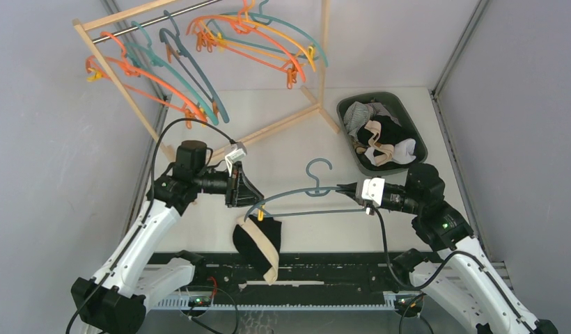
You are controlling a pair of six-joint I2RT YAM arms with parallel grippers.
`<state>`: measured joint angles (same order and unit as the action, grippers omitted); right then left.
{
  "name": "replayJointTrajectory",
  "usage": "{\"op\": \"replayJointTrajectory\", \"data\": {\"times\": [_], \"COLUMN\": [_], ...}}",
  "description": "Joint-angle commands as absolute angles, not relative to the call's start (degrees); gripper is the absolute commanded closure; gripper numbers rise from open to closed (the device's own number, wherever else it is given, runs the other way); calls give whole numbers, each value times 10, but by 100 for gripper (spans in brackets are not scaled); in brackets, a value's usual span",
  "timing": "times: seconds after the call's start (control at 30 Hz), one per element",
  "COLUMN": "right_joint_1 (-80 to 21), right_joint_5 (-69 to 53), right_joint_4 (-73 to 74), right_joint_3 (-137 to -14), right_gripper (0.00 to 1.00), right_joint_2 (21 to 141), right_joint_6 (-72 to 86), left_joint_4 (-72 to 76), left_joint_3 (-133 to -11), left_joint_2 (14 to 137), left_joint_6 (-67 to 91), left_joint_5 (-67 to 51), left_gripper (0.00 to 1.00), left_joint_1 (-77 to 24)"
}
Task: Remove the underwear clipped to the hanger
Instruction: Remove the underwear from the hanger, then place the hanger at the clothesline.
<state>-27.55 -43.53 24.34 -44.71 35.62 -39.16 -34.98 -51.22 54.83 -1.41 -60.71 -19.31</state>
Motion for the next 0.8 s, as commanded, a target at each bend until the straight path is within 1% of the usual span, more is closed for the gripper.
{"op": "replayJointTrajectory", "data": {"times": [0.0, 0.27, 0.47, 0.53, 0.6, 0.67, 0.77], "right_joint_1": [-278, -280, -278, -277, -277, -277, -280], "right_joint_5": [-399, -401, -415, -427, -441, -452, -457], "right_joint_4": [175, 170, 192, 207, 225, 239, 256], "right_joint_3": [-450, -444, -439, -439, -440, -440, -444], "right_gripper": [100, 100, 100, 100, 100, 100, 100], "right_joint_2": [356, 351, 344, 343, 345, 348, 355], "right_joint_6": [-367, -373, -388, -397, -408, -419, -436], "left_joint_4": [-334, -333, -337, -340, -340, -338, -304], "left_joint_3": [-533, -530, -539, -547, -563, -582, -605], "left_joint_2": [531, 522, 514, 509, 501, 490, 470], "left_joint_6": [-9, -15, -24, -36, -52, -71, -76], "left_joint_5": [-634, -640, -643, -633, -605, -569, -495], "left_gripper": [77, 58, 48, 42, 31, 25, 20], "left_joint_1": [-195, -195, -194, -192, -191, -190, -189]}}
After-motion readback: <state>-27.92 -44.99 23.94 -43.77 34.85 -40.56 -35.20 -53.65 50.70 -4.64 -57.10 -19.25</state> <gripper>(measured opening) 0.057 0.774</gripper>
